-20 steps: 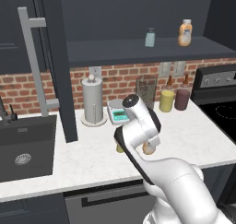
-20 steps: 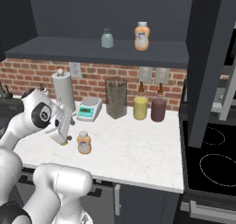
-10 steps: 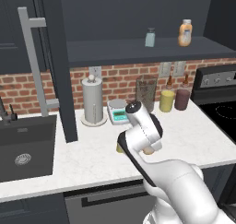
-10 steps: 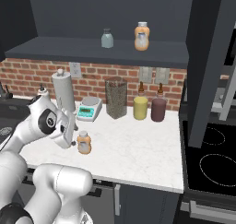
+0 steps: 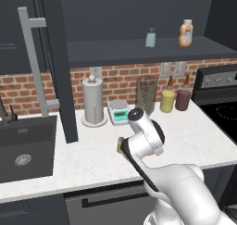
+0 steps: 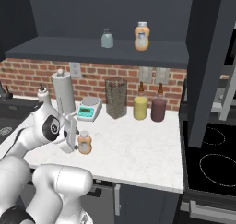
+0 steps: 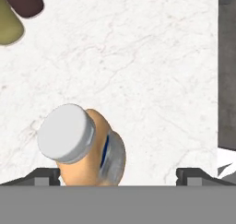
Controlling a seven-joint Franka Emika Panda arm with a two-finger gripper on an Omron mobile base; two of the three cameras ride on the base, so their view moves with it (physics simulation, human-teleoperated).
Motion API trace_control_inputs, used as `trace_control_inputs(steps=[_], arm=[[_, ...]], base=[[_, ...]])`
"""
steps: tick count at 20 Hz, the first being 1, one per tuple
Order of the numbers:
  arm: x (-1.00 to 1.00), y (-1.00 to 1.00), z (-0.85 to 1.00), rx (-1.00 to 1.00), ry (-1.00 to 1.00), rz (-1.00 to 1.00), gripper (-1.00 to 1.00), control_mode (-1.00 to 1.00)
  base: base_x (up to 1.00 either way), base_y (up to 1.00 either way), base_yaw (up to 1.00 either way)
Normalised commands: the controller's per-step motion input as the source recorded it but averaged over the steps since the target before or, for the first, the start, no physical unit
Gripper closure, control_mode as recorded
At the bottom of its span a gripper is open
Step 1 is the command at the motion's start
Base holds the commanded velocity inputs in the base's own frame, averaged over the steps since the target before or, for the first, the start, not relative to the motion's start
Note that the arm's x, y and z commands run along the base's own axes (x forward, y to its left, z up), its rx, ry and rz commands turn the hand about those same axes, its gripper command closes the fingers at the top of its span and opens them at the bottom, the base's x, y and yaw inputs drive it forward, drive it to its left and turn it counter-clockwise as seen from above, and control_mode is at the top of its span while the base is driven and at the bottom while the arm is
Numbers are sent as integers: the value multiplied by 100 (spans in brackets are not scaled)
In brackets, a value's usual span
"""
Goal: Put the shaker and condiment bottle from the counter next to their counterparts in the cabinet.
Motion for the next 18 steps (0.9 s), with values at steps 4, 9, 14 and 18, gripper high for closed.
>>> trace_control_inputs(steps=[4, 9, 14, 18], arm=[[15, 0, -4, -2, 0, 4, -100, -100], [17, 0, 0, -7, 0, 2, -100, -100], [7, 0, 0, -8, 0, 1, -100, -100], [-1, 0, -8, -2, 0, 0, -100, -100]], base=[[0, 0, 0], [0, 0, 0], [0, 0, 0], [0, 0, 0]])
